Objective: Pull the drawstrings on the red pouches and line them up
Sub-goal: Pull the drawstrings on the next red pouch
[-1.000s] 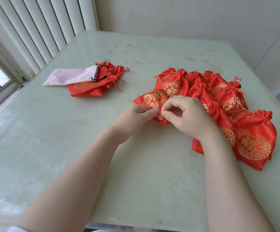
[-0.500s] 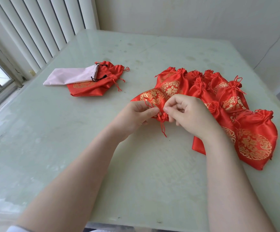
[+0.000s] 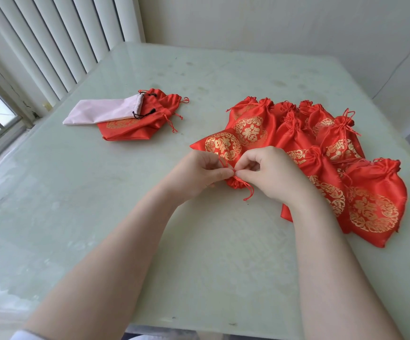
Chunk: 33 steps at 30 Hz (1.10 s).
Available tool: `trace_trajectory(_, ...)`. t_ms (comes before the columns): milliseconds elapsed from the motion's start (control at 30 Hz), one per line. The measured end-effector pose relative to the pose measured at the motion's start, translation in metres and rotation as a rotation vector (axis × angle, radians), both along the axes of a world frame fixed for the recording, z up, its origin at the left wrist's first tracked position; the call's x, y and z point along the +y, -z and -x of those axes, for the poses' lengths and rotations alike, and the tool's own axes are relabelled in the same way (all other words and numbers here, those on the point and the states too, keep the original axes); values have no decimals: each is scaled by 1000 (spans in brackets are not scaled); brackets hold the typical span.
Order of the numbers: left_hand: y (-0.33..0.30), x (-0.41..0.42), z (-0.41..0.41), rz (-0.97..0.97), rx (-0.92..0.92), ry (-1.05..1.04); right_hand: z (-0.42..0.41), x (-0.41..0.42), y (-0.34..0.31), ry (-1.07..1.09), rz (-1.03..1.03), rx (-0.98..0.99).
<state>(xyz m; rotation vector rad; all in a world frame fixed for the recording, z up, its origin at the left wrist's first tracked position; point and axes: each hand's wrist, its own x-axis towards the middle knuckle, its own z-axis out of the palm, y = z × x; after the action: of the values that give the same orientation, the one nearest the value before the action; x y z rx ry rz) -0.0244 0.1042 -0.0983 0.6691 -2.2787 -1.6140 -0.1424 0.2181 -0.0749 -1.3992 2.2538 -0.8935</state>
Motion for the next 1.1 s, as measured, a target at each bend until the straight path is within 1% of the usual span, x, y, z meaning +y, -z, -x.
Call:
trace_trajectory(133, -1, -1, 1, 82, -28, -8, 1, -1, 0, -4, -28, 23)
trace_trajectory(200, -1, -2, 2, 144, -50, -14, 0, -1, -1, 9, -22, -8)
trace_trajectory(300, -3, 0, 2, 341, -70, -43, -5, -5, 1, 46, -7, -64)
trace_trajectory(400, -1, 4, 4, 548, -22, -80, -11, -8, 4, 92, 4, -100)
trace_trajectory(500, 3, 2, 3, 643, 81, -133, -11, -8, 3, 115, 66, -204)
trace_trajectory(700, 3, -5, -1, 671, 266, -155, -14, -7, -3, 155, 185, -575)
trace_trajectory(767, 1, -3, -1, 671, 316, -151, -15, -6, -4, 151, 196, -666)
trace_trajectory(867, 1, -3, -1, 678, 349, -164, -14, -6, -2, 153, 149, -676)
trace_trajectory(967, 2, -4, 0, 674, 360, -187, -13, -7, -2, 169, 149, -660)
trace_trajectory(1100, 1, -5, 0, 662, 368, -191, -18, -9, -3, 145, 270, -650)
